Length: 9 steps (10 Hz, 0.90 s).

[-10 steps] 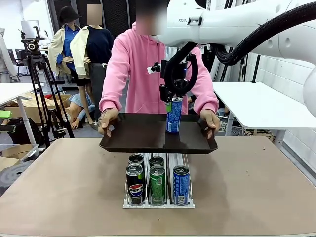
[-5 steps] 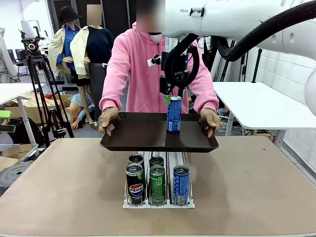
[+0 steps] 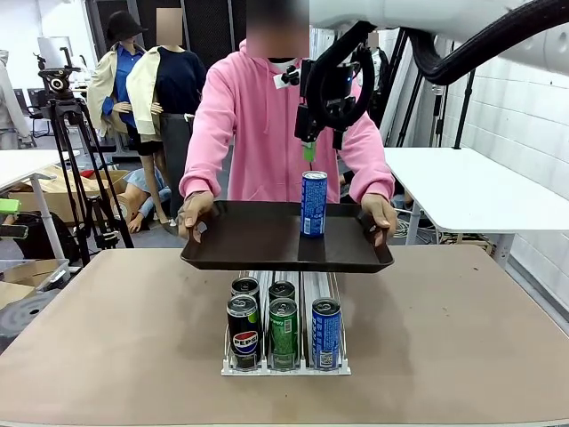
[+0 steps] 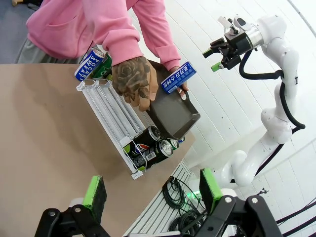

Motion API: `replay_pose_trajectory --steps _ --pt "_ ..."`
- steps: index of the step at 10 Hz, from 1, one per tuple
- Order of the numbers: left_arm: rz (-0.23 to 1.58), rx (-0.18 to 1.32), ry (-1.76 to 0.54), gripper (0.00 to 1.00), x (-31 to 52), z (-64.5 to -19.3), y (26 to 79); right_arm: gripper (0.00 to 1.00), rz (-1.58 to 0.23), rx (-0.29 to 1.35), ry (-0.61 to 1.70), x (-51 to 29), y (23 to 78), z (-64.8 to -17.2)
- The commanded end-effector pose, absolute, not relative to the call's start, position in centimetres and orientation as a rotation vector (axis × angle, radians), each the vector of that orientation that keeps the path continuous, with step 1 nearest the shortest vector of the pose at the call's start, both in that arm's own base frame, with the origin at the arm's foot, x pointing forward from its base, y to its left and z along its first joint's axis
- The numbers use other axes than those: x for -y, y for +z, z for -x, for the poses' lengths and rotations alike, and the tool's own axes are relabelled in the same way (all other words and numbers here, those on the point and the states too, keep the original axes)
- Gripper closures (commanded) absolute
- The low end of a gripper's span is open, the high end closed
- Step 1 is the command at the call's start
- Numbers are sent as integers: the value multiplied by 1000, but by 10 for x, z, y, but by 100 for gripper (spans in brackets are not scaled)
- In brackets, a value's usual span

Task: Retrieve and hand over the desired beverage to the person.
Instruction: Place the picked can on the Handle tray extended by the person, then pick up another can of the same type that the person held from the Automatic Can Dispenser.

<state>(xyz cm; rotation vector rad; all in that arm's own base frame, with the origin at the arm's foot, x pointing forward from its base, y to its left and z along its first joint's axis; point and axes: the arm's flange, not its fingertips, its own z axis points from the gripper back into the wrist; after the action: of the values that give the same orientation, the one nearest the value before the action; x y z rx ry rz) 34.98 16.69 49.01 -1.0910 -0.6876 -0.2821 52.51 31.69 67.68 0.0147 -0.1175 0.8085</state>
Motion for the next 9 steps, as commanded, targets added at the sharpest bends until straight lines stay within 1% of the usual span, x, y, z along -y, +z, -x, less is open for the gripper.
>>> replay_pose_trajectory --steps 1,2,9 --pt "1107 699 -284 0 -168 -349 492 0 48 60 781 -307 667 -514" --pt "1107 699 -284 0 -168 -349 492 0 -15 118 809 -317 677 -525" --pt "1107 699 -284 0 -168 -349 492 0 -15 118 809 -317 677 -525"
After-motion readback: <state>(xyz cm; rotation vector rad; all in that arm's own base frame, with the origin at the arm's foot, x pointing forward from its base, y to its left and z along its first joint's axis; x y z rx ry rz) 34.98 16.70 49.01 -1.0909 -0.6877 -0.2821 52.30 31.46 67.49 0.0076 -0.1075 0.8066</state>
